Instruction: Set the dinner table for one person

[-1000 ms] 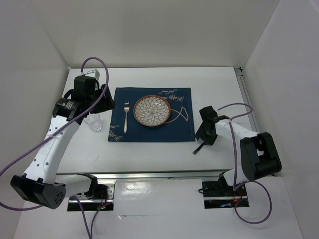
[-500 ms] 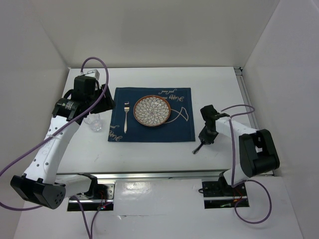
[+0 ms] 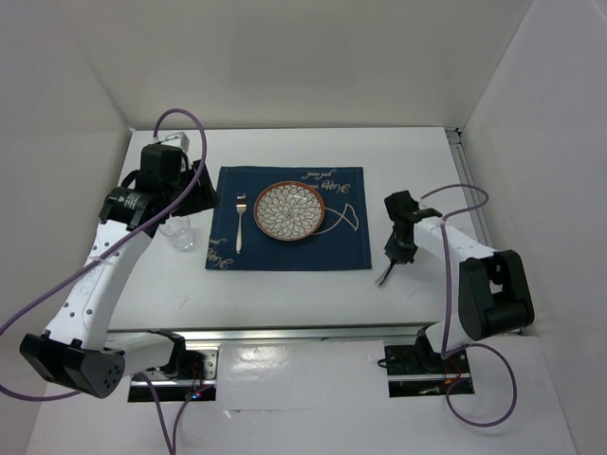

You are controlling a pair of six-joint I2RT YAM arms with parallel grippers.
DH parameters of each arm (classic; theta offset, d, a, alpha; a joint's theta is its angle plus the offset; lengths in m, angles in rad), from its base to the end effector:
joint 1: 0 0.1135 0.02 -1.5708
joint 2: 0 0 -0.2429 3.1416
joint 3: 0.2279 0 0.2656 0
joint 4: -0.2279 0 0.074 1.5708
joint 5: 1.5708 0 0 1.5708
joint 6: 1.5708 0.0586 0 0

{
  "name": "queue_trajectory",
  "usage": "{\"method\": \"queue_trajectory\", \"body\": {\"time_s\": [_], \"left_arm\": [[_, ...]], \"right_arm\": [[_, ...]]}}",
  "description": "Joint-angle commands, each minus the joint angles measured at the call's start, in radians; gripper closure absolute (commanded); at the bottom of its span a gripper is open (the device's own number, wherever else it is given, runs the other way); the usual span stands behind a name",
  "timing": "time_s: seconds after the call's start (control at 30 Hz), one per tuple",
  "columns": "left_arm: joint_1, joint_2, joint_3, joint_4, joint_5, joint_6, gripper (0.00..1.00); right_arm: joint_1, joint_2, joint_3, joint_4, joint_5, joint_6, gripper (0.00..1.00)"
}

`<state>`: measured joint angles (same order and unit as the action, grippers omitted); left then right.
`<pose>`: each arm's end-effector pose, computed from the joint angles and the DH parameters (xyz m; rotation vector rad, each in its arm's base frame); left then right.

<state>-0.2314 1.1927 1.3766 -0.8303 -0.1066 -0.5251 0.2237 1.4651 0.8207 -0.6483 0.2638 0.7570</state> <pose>0.2733 -0.0580 0.3659 -0.3847 2.1960 -0.2995 0.2697 0.0457 0.1220 0.7796 2.6589 -0.1417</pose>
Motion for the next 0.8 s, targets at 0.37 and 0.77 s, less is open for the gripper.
{"method": "queue_trajectory", "body": {"time_s": [0.37, 0.77], "left_arm": [[0.0, -0.01, 0.058, 0.003, -0.002, 0.01, 0.31], [0.0, -0.019, 0.076, -0.026, -0.054, 0.019, 0.31]], "right_arm": [[0.17, 0.202, 0.478, -0.042, -0.122, -0.392, 0.97], [0.256, 0.494, 0.67, -0.017, -0.181, -0.41, 0.97]]}}
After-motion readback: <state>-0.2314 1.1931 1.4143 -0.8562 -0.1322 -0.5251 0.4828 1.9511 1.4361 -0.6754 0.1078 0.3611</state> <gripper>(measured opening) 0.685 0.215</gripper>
